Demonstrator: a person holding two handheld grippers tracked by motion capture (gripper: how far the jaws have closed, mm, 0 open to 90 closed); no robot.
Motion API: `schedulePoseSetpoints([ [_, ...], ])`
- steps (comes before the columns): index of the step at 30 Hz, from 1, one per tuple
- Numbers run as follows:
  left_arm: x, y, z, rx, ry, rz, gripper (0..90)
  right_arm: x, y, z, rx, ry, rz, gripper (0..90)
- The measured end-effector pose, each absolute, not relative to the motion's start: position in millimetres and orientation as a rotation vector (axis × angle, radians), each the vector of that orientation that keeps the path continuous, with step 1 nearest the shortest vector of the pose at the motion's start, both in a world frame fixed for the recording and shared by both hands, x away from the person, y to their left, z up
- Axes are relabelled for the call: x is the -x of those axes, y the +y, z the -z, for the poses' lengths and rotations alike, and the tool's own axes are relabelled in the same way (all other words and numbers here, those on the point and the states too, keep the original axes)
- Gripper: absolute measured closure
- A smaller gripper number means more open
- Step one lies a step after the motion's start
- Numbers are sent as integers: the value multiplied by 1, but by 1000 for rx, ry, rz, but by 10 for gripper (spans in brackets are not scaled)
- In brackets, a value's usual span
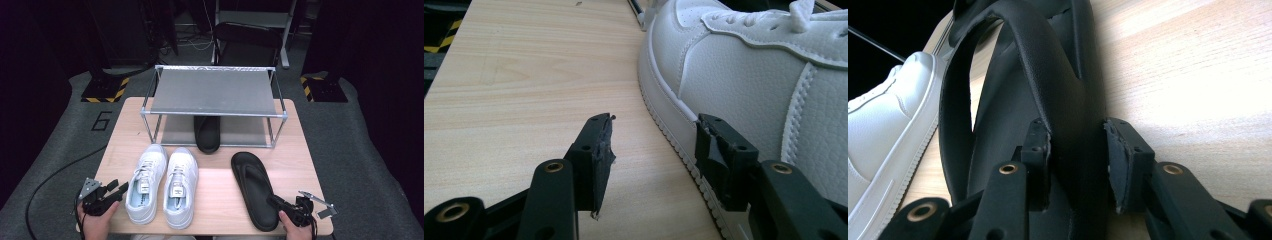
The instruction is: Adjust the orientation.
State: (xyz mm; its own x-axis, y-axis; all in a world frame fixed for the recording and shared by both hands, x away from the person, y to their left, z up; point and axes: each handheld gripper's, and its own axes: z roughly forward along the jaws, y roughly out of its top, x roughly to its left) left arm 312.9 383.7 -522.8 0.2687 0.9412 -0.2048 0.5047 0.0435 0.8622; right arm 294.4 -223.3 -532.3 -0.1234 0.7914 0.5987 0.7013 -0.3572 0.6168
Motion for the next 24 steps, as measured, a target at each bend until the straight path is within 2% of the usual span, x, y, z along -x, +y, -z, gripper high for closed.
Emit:
schedulePoseSetpoints([
  [24,-311,385,523,-1606,1376,-577,486,-294,-221,521,-2001,1635,-1513,644],
])
